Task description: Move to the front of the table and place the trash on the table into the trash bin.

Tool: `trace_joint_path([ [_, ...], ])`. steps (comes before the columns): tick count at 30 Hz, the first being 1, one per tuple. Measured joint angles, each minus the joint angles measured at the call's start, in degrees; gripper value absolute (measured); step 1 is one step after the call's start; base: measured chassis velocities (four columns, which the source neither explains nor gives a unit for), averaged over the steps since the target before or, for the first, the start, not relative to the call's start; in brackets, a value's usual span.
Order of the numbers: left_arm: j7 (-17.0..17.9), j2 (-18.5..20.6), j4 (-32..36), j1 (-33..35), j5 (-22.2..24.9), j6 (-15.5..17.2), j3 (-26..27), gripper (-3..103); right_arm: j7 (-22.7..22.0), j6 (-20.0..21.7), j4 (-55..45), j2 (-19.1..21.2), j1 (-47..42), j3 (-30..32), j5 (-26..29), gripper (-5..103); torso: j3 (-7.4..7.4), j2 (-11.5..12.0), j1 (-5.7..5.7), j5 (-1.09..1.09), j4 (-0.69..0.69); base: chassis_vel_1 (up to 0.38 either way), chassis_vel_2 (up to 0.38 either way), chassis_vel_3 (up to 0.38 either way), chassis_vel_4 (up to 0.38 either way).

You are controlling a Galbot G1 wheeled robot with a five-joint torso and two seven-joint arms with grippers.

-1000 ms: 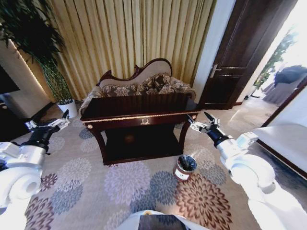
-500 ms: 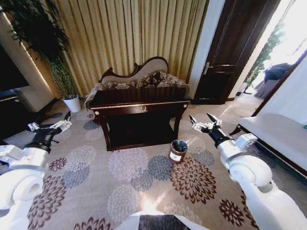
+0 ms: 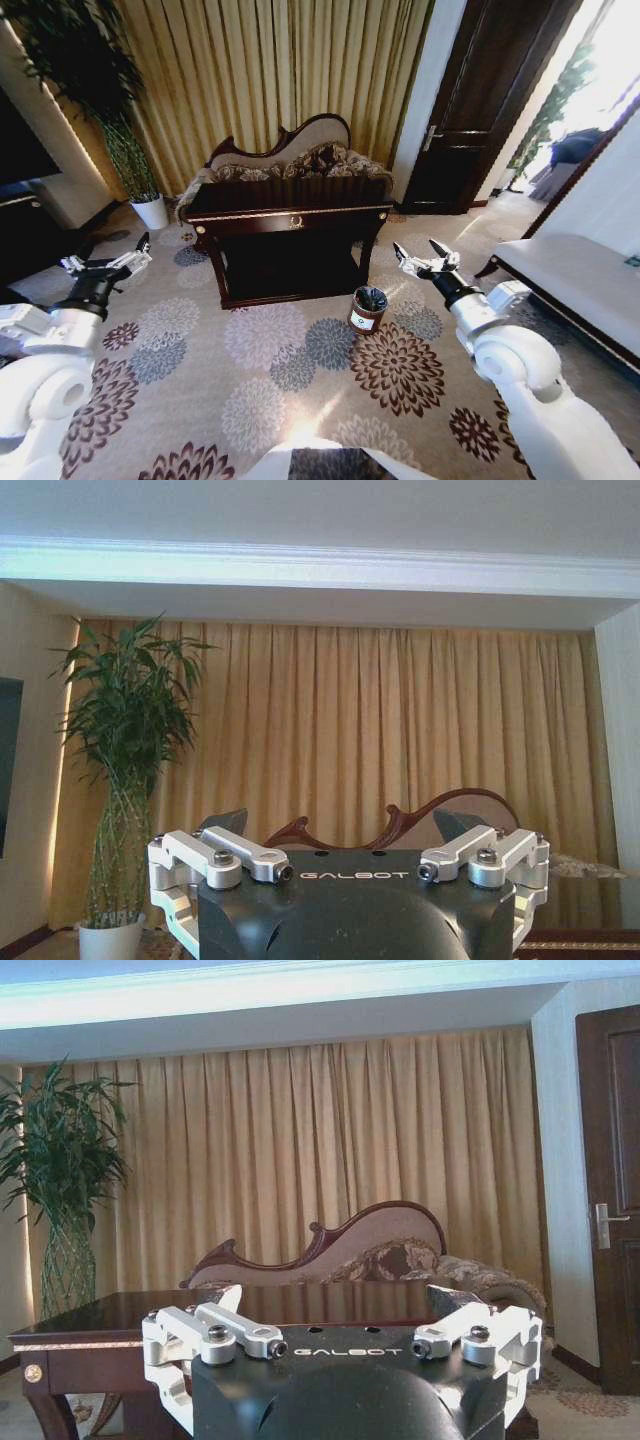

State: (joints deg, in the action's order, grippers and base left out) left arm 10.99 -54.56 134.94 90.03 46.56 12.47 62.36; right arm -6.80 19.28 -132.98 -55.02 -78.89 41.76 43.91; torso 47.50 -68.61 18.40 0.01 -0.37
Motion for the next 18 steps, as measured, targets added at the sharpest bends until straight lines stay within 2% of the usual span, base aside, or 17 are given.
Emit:
trace_joint_path([
  [12, -0.1, 0.0, -0.5, 0.0, 0.0, -0.9, 0.0, 100, 0.0, -1.2, -0.7, -0.4, -0.7, 0.4, 0.3, 100, -0.02, 0.0, -0.05, 0.02, -0.02, -0.068, -0.125, 0.079, 0.118],
  [18, -0.1, 0.5, -0.5, 0.4, 0.1, -1.0, 0.7, 100, 0.0, -1.2, -1.1, -0.8, -0.8, 0.0, 0.3, 100, -0.02, 0.0, -0.04, -0.05, 0.02, 0.022, 0.002, -0.019, 0.011],
])
